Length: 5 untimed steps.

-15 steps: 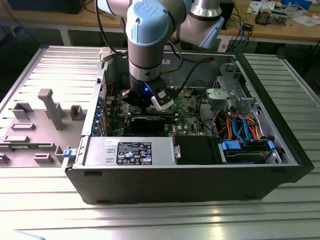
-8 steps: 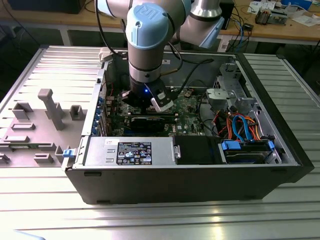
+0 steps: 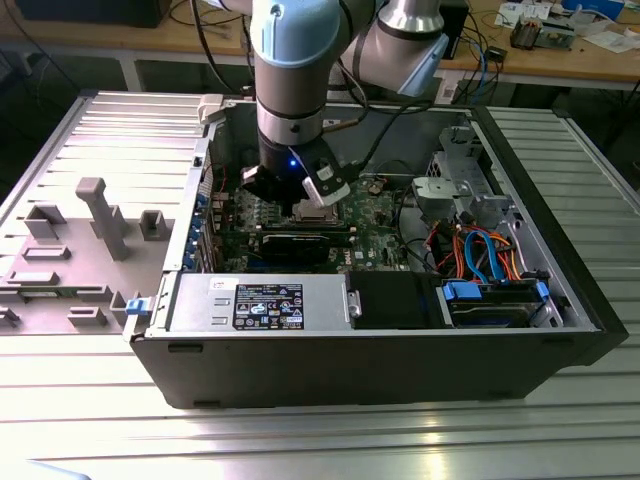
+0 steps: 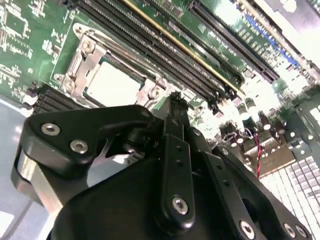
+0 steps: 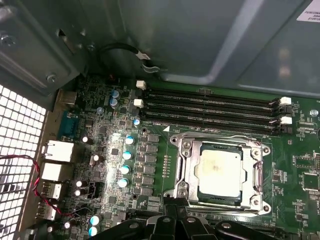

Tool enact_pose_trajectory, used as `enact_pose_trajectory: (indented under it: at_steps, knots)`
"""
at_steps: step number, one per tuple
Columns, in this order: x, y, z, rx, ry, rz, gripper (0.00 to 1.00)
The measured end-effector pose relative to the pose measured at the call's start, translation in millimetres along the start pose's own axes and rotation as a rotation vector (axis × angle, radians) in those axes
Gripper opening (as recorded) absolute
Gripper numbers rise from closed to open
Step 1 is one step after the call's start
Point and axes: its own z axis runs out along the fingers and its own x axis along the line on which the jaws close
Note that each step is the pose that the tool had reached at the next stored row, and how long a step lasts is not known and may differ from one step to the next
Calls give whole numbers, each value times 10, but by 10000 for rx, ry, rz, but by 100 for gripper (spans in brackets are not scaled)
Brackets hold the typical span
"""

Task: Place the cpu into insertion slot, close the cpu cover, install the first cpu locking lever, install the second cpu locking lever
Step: 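Install the second cpu locking lever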

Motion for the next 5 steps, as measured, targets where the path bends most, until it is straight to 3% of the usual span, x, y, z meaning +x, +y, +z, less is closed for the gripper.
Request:
enact_pose_trajectory:
  at_steps: [5]
  knots:
    - [0, 0, -2, 2, 2, 0, 11]
